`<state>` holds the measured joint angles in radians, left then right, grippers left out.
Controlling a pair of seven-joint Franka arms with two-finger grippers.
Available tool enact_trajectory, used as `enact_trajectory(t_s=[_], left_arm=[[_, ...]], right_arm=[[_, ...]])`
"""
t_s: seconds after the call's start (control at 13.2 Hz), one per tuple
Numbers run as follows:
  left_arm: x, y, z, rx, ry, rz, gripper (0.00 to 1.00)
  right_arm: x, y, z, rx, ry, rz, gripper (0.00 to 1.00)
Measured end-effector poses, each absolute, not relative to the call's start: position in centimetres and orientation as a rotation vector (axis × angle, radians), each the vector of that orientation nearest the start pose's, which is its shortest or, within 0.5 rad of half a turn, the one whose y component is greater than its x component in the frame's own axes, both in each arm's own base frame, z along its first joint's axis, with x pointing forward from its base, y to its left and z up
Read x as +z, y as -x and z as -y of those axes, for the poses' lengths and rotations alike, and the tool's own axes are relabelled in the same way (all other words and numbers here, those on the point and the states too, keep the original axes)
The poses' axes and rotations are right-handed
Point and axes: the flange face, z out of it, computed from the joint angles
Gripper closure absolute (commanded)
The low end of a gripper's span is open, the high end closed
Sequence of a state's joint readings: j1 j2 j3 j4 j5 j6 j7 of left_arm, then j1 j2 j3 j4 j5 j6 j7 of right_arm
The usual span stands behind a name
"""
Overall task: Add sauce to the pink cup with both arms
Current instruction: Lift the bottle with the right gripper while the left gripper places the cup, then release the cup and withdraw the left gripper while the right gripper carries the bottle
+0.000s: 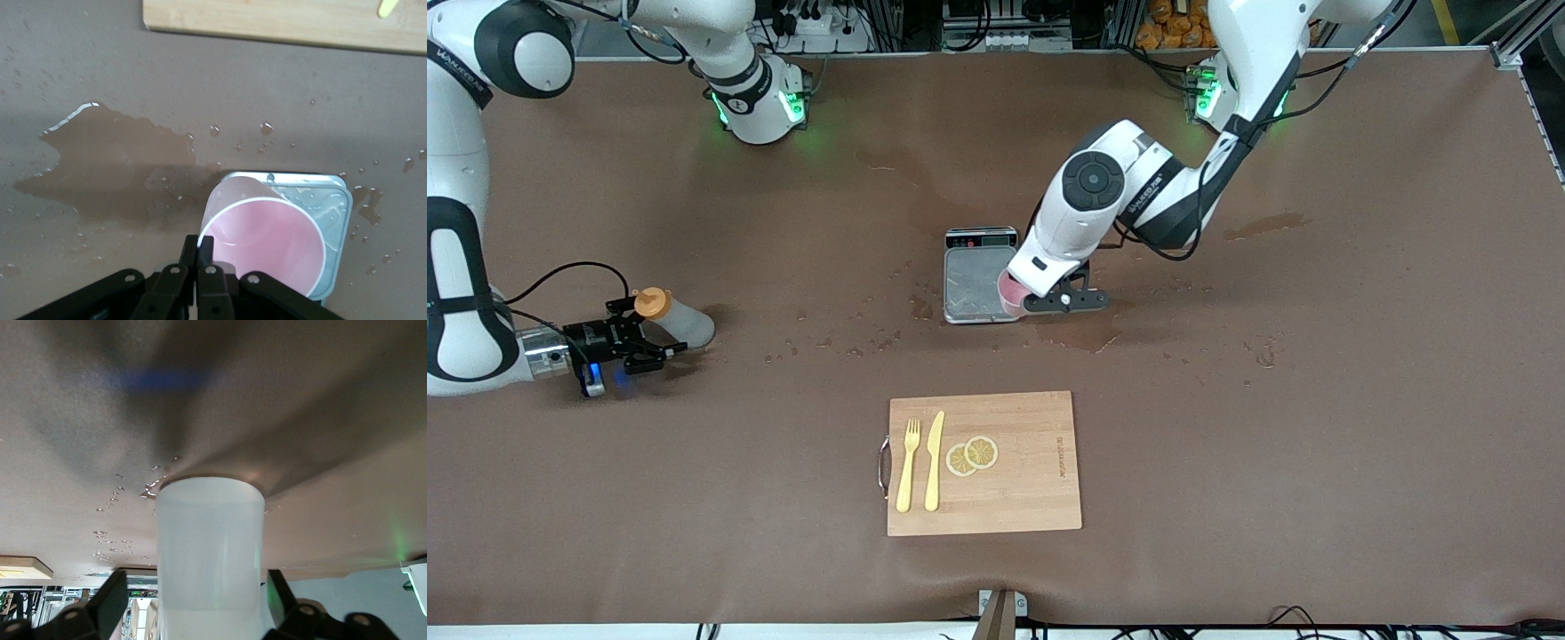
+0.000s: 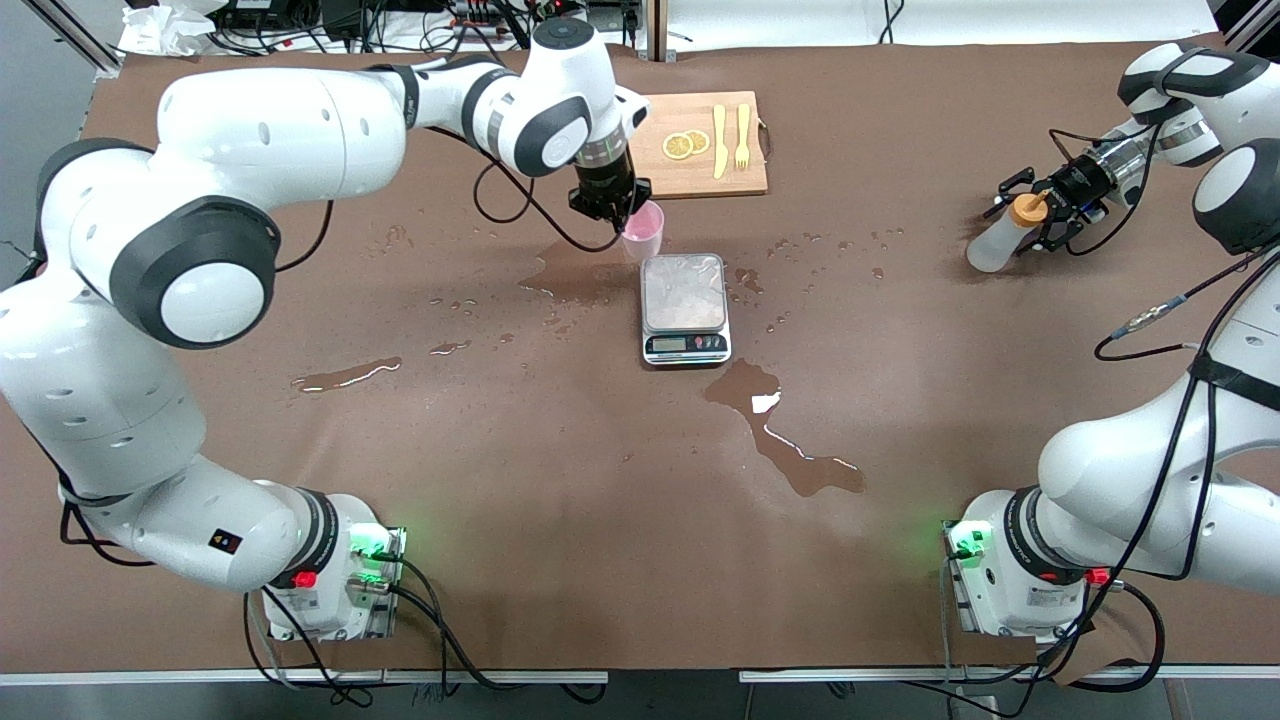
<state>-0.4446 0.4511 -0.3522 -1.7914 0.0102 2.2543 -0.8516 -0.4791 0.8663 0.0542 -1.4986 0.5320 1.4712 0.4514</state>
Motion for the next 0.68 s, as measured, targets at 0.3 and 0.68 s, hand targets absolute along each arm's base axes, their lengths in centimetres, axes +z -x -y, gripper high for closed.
enact_trajectory(t_s=[0.3,0.68], left_arm=[[30.2,-44.9,48.0,0.159,3.249,0.112,1.00],[28.9,-45.2,50.1,0.104,3.235,0.095,1.00]], right_arm=[[13.8,-57.4,19.8,1.147,2.011,-1.195,0.48],[13.9,-57.7,19.0,1.157,2.018,-1.176,0.64]])
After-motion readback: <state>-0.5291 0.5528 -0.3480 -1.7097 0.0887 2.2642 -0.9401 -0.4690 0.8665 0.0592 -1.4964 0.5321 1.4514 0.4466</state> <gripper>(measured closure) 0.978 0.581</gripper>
